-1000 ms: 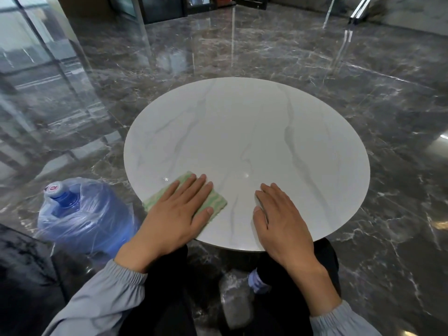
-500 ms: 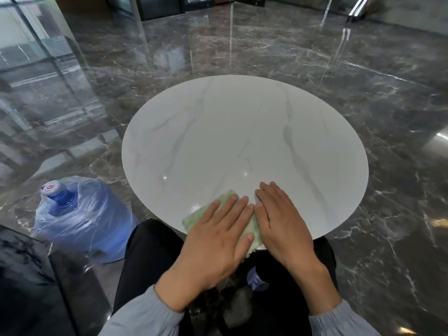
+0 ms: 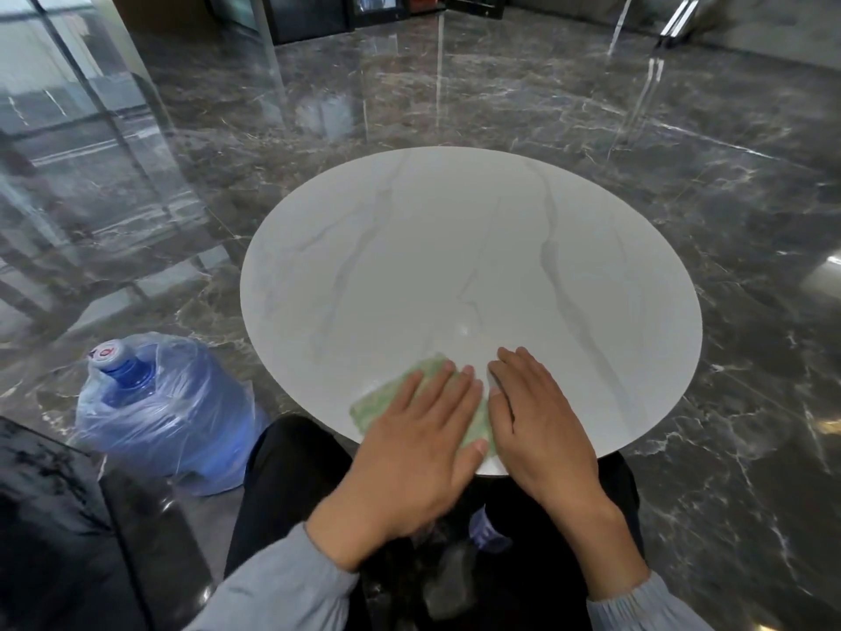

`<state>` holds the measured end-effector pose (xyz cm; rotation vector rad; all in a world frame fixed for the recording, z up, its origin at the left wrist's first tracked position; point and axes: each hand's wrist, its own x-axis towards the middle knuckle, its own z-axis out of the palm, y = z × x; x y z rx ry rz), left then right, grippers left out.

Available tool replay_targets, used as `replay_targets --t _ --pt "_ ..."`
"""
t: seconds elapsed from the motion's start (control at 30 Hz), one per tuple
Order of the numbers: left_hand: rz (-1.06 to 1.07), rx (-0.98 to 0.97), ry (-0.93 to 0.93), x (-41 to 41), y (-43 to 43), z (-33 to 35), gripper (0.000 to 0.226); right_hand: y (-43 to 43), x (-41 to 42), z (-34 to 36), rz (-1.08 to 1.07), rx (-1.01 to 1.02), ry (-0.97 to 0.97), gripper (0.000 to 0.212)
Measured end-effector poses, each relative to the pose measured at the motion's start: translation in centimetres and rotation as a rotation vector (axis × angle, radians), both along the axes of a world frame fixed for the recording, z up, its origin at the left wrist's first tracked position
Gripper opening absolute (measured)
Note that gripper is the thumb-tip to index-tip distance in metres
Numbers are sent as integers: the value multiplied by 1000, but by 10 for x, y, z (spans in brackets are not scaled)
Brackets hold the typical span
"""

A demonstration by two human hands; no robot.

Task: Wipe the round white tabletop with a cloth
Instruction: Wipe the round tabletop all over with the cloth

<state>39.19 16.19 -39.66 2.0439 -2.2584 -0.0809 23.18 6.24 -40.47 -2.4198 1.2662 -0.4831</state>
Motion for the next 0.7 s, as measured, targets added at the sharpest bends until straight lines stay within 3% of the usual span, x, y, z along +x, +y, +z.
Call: replay_targets --t 0.13,0.33,0.43,0.57,0.7 --pt "-7 13 48 8 -4 -4 64 -1 0 3 11 10 -22 56" --pt "332 89 63 165 -43 -3 73 2 2 8 -1 -37 -12 35" --pt "422 114 64 218 -52 1 66 -2 7 19 19 -121 36 14" --pt "384 134 26 198 -56 6 71 -12 19 38 -19 -110 155 12" --pt "150 109 34 114 -42 5 85 -27 33 46 -67 -71 197 27"
